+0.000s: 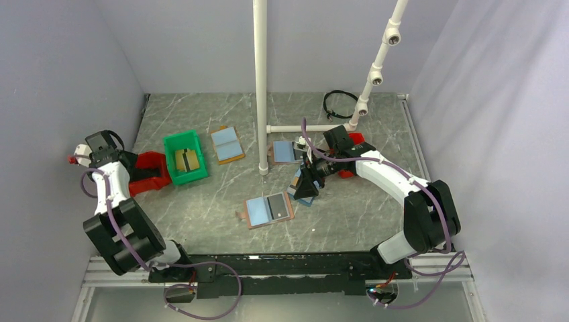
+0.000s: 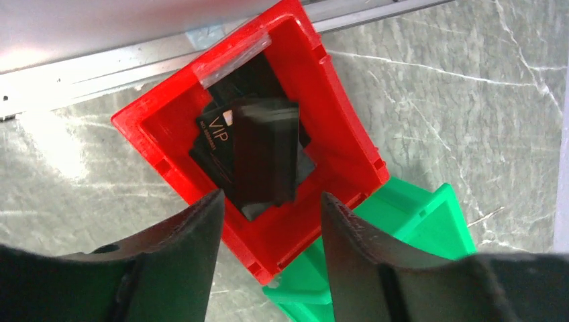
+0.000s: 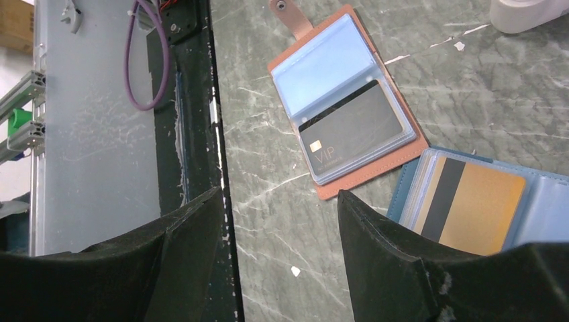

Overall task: Take the credit cards out of the card holder
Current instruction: Place the credit card in the storage box, then remove the credit card from the card holder.

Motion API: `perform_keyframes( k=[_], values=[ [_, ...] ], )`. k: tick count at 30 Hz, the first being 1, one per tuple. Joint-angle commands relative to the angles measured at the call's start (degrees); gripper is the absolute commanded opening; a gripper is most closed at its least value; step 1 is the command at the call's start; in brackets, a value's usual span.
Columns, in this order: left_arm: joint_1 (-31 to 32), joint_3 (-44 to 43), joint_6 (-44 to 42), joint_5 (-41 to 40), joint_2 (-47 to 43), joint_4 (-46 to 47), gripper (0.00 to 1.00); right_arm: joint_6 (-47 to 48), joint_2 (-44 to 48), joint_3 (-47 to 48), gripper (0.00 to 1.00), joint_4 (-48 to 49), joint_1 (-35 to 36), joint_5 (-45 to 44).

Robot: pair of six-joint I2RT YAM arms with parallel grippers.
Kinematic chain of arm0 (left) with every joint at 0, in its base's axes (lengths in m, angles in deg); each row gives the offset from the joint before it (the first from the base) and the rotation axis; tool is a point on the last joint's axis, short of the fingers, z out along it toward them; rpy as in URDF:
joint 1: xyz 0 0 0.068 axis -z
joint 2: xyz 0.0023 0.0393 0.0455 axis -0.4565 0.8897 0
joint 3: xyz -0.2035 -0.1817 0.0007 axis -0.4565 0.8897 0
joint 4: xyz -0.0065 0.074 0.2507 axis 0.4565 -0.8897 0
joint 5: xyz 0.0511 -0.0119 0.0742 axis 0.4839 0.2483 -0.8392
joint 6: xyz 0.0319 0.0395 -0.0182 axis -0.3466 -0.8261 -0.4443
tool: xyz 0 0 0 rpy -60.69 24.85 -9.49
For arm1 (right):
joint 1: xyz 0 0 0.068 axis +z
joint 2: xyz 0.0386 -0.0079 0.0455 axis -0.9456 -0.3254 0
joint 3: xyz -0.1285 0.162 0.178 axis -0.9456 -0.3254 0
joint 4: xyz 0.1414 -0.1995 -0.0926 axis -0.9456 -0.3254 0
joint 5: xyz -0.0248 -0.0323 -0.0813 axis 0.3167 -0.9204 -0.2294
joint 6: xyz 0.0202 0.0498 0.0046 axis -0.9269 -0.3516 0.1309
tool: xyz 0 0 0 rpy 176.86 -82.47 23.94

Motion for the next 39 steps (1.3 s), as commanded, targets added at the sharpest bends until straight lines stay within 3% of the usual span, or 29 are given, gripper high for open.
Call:
perform_keyframes(
  k=[1,5,12,18,23,29,35,39],
  values=[
    [-0.3,-2.8,2.3,-0.4,-4.0,-4.5,0.62,1.7,0.9,0.9,0.65,-0.1,-0.1,1.7],
    [-0.3,0.1,1.6,7.5,-11.3,-3.7,0.65,2.7,1.1,1.1,0.65,-1.0,-0.1,2.1],
    [-0.3,7.9,-3.2,35.5,-22.8,1.0,0.73,3.5,1.6,0.7,0.65,-1.0,-0.1,3.0],
    [1.1,16.3,-0.4,57.0,-29.1,8.0,0.76,2.8,0.9,0.2,0.64,-0.3,-0.1,3.9],
    [9.8,18.3,-1.7,58.8,-31.3,6.1,0.79,2.4,0.1,0.1,0.64,0.1,0.2,4.2],
    [27.2,22.4,-0.7,54.2,-30.2,7.0,0.76,0.4,-1.5,-0.7,0.62,2.1,1.3,3.7],
    [41.7,30.2,7.8,48.6,-31.9,17.0,0.68,-4.9,-4.7,-1.9,0.54,6.0,3.1,2.9],
    [52.4,36.9,14.4,42.0,-30.2,30.0,0.64,-10.2,-7.6,-2.4,0.46,9.2,4.4,0.5]
  ],
)
